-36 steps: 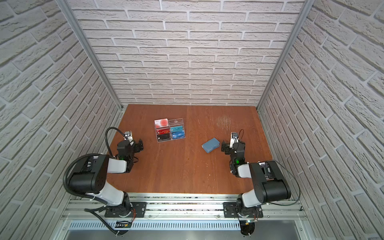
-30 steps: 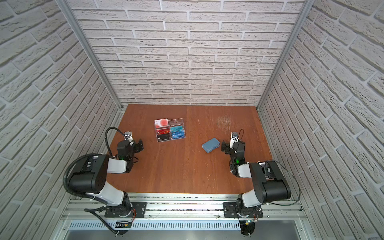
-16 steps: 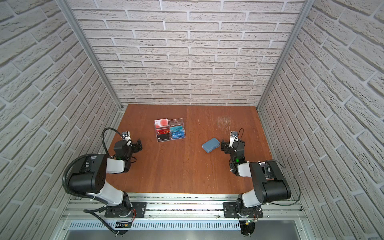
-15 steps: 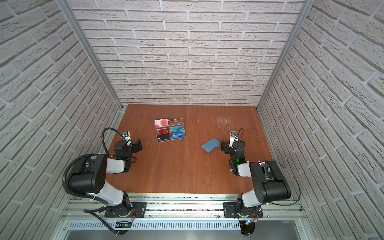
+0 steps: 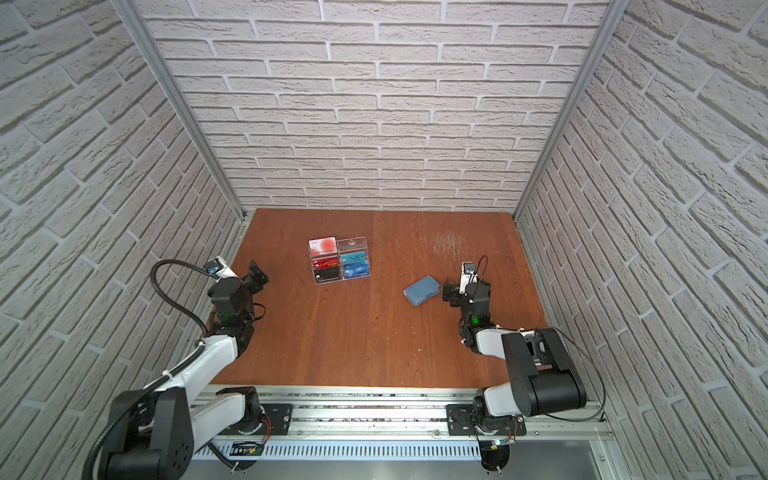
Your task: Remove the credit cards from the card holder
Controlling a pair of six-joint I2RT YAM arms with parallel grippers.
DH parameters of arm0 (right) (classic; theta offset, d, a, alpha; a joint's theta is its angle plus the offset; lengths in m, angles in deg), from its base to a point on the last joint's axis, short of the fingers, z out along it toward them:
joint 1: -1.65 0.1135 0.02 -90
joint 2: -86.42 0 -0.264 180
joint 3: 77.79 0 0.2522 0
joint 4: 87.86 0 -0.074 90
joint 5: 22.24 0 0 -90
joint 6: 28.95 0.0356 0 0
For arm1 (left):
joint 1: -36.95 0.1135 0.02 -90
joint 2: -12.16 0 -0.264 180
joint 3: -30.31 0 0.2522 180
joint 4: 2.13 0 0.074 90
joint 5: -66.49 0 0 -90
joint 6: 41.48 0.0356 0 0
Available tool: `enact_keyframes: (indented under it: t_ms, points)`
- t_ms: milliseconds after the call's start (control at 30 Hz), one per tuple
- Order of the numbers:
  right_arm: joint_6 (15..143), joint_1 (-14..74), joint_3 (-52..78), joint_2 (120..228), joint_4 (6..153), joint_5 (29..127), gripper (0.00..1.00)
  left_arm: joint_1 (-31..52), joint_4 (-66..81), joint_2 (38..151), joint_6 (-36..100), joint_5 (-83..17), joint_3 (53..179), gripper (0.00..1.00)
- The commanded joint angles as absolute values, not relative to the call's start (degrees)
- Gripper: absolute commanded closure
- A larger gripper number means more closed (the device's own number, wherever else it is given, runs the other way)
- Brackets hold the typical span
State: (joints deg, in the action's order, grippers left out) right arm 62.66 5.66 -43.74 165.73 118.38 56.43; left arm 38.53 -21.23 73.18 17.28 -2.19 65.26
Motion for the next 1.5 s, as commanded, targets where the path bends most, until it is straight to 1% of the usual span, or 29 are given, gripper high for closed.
enact_keyframes:
  t_ms: [0,100,200,233,300,367,400,433,500,567,600,700,867,1067,1167,1467]
  points:
    - [66.39,6.31,-36.53,155.57,102.78,52.14,0.0,38.42,-20.8,72.05,5.85,-11.46,65.1,0.02]
    - [72.89,6.31,-30.72,152.64,92.56,53.8,0.0,35.48,-5.96,74.25,4.46,-13.34,74.1,0.02]
    - [86.95,6.31,-23.31,154.12,83.18,57.19,0.0,33.8,-0.99,78.6,2.86,-19.35,78.96,0.02]
    - [91.11,6.2,-21.15,154.83,81.0,60.64,0.0,33.41,0.08,79.76,2.0,-21.46,80.03,0.02]
    - [91.79,5.95,-17.31,157.15,79.7,74.01,0.0,32.62,-0.93,81.74,0.65,-26.84,80.86,0.02]
    - [92.88,6.39,-16.6,160.24,84.83,82.84,0.0,31.44,-0.45,83.06,0.29,-29.69,82.26,0.02]
    - [93.11,7.33,-16.25,162.29,87.49,84.62,0.0,30.89,0.54,83.67,0.08,-30.56,82.97,0.02]
    - [92.81,8.61,-14.92,164.21,86.92,84.29,0.0,30.44,0.79,84.4,-0.51,-31.32,83.39,0.02]
    - [88.34,13.24,-8.11,169.91,80.04,81.03,0.0,29.27,-0.14,86.04,-2.04,-33.91,84.07,0.02]
    - [83.58,19.21,-1.58,175.28,74.76,73.88,0.0,28.09,0.06,87.75,-2.83,-34.93,84.97,0.02]
    - [82.38,21.25,1.2,177.95,73.02,71.99,0.0,27.58,0.21,88.67,-3.13,-35.22,85.4,0.02]
    - [80.98,25.7,9.18,185.78,71.2,72.06,0.0,27.37,-4.32,91.51,-4.21,-37.81,85.16,0.02]
    - [80.11,28.06,20.2,195.86,67.23,76.15,0.0,27.51,-12.01,97.38,-2.73,-44.6,88.02,0.02]
    - [78.13,28.1,26.47,203.87,69.11,79.03,0.0,28.21,-9.22,99.22,-0.25,-41.29,90.18,0.02]
    - [77.48,28.1,30.03,207.01,68.3,80.92,0.0,29.19,-10.08,101.25,-0.45,-41.52,91.07,0.02]
    - [79.41,28.1,34.77,213.07,71.15,84.8,0.0,31.6,-15.1,106.94,-0.08,-42.82,91.96,0.02]
